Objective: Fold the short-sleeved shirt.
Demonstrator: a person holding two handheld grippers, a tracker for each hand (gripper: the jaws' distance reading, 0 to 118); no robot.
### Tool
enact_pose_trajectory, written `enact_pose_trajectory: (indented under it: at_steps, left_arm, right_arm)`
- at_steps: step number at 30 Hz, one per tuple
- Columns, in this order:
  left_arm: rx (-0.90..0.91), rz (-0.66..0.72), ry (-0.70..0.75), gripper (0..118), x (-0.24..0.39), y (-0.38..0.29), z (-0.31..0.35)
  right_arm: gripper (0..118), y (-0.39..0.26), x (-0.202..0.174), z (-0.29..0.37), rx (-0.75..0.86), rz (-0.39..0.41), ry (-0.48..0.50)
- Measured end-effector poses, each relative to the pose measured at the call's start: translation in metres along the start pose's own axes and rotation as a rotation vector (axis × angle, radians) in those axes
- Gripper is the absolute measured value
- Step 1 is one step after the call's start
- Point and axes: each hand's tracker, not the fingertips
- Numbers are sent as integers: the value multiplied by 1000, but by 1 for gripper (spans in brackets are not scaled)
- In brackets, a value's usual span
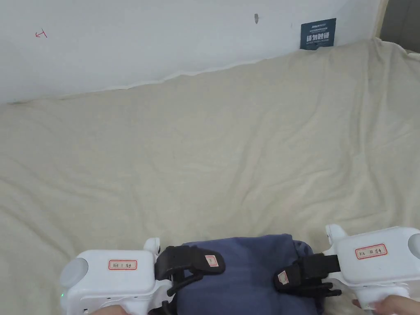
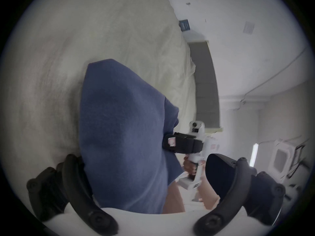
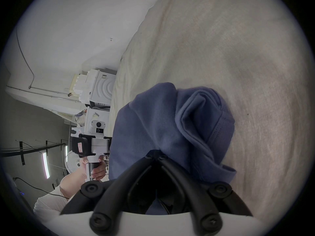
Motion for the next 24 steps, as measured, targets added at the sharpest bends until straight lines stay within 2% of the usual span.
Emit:
enact_pose_trajectory:
  at_steps: [1,3,4,5,7,12,15,17,21,24]
  left_arm:
    - [-1,-49,63,115,6,0,0]
    - [-6,-135,211,95,20,-3,-1]
    - [-7,-163,268,73,24,-5,1]
    - [13,-213,357,27,24,-5,3]
    - [7,-142,238,25,21,-6,5]
    - [15,-187,290,25,28,-9,3]
    - [26,-181,281,25,29,-13,13]
    - [36,-214,306,25,36,-17,27]
    - [58,-287,414,25,38,-18,95]
    - [97,-269,554,25,20,-10,176]
  right_arm:
    - [1,0,0,0,0,2,0]
    - [1,1,1,0,2,5,0]
    - [1,0,0,0,3,4,-1]
    - [1,0,0,0,7,3,3]
    - [1,-2,-2,-1,16,3,-6]
    - [1,-5,-16,3,38,42,-51]
    - [1,-10,-32,11,79,132,-67]
    - [1,-16,-43,16,91,152,-52]
    - [1,-35,-72,11,113,173,-13]
    - [1,-49,-93,-4,111,174,25]
